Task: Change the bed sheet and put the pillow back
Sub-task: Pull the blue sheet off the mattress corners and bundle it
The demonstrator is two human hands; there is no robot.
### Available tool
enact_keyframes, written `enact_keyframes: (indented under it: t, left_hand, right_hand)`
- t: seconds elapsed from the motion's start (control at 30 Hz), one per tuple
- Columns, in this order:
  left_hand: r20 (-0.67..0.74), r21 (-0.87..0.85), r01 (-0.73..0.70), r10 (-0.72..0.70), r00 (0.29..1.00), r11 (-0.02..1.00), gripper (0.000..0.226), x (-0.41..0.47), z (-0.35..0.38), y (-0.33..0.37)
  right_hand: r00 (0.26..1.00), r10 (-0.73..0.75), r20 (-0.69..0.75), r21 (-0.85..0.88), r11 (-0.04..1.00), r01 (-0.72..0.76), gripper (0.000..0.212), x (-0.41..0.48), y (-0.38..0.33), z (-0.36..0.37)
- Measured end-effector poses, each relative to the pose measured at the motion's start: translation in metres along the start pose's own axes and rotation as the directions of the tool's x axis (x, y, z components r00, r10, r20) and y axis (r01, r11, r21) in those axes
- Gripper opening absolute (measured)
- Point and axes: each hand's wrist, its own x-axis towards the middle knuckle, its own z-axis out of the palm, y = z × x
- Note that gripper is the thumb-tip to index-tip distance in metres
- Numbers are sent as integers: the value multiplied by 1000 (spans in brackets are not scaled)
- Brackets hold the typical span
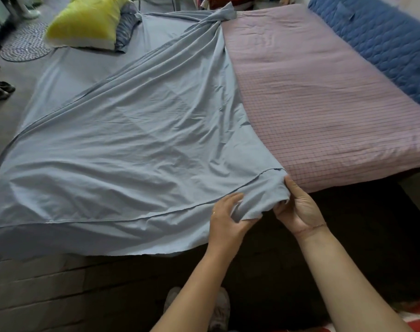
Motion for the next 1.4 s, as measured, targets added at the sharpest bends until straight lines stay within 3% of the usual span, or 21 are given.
enact_keyframes:
  t: [0.1,0.17,0.27,0.4,0.5,0.57,0.7,0.83,0.93,1.0,1.07,1.13,1.23,1.4]
  left_hand:
    - [15,97,130,-132,991,987,91,-19,-12,-7]
    - [-17,316,52,-49,999,947,104,-24,-11,-17]
    - [-112,495,-85,161,981,865,96,-12,-2,-27]
    - [-109,553,-183,289,951,813,77,9,-2,-22]
    - [-115,604,-245,387,915,758,68,18,-8,-21]
    - [-107,606,-247,386,916,756,67,23,-13,-23]
    - [0,689,-237,326,945,685,85,29,-16,-33]
    - [-81,679,-167,299,951,715,74,36,-16,-35]
    - [-118,547,-177,285,951,818,48,36,-21,-22]
    - [-25,288,-79,90,996,954,34,33,-28,-10]
    - [55,17,93,-94,994,996,22,32,-37,-9]
    - [110,-177,240,-223,969,955,16,32,-47,-8]
    - [119,-286,320,-298,947,903,16,37,-65,-4]
    - [175,-487,425,-391,903,763,16,41,-92,-8]
  right_hand:
    - [1000,1,16,5,1000,-1,100,0,0,1]
    - [1000,13,18,11,1000,-13,81,-2,3,2]
    - [1000,19,-12,-15,1000,-19,56,-5,7,0]
    - [1000,-8,24,-6,1000,8,83,-9,6,7]
    - [1000,-12,-3,-13,1000,12,59,-8,5,13]
    - [1000,-10,-19,-23,1000,10,47,-4,4,15]
    - [1000,-10,27,-103,995,13,44,-2,10,34]
    - [996,-4,84,-144,989,16,42,-2,9,44]
    - [997,-28,78,-120,992,38,60,1,3,44]
    - [996,-28,79,-125,991,38,58,4,-1,45]
    - [996,-19,83,-137,990,30,57,10,-2,50]
    - [997,5,80,-131,991,5,55,19,0,55]
    - [994,32,107,-115,993,-20,48,33,9,67]
    - [975,62,214,-166,986,-26,77,62,28,103]
